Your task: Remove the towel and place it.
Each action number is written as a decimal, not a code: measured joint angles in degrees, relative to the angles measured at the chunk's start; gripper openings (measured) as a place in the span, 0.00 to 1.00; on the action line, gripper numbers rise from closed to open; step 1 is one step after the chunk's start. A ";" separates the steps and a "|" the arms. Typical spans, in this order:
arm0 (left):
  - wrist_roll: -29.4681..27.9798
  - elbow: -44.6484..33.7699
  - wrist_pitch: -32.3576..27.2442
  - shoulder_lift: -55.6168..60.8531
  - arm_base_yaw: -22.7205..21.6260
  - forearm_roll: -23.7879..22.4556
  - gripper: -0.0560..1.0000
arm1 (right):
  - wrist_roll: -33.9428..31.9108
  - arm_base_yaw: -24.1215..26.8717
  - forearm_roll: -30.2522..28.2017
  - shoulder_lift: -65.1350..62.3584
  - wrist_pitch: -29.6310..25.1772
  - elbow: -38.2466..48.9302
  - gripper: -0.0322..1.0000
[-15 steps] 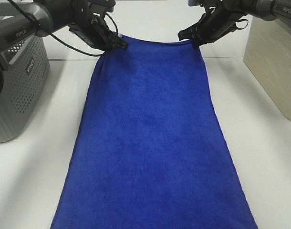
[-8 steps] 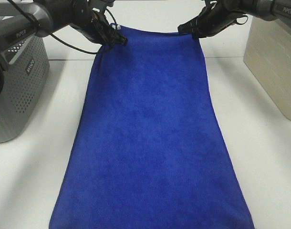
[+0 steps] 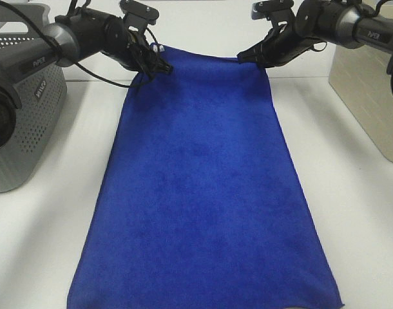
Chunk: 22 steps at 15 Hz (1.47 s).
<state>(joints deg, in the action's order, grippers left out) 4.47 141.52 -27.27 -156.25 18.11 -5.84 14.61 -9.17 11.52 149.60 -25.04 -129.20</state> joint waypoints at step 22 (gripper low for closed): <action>-0.17 0.34 -16.10 5.84 0.00 -3.44 0.76 | -1.38 0.74 2.23 -9.00 -20.74 0.00 0.82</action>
<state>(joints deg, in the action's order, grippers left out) 4.30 141.86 -43.37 -150.40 18.11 -9.28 13.24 -8.42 13.75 140.60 -45.78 -129.20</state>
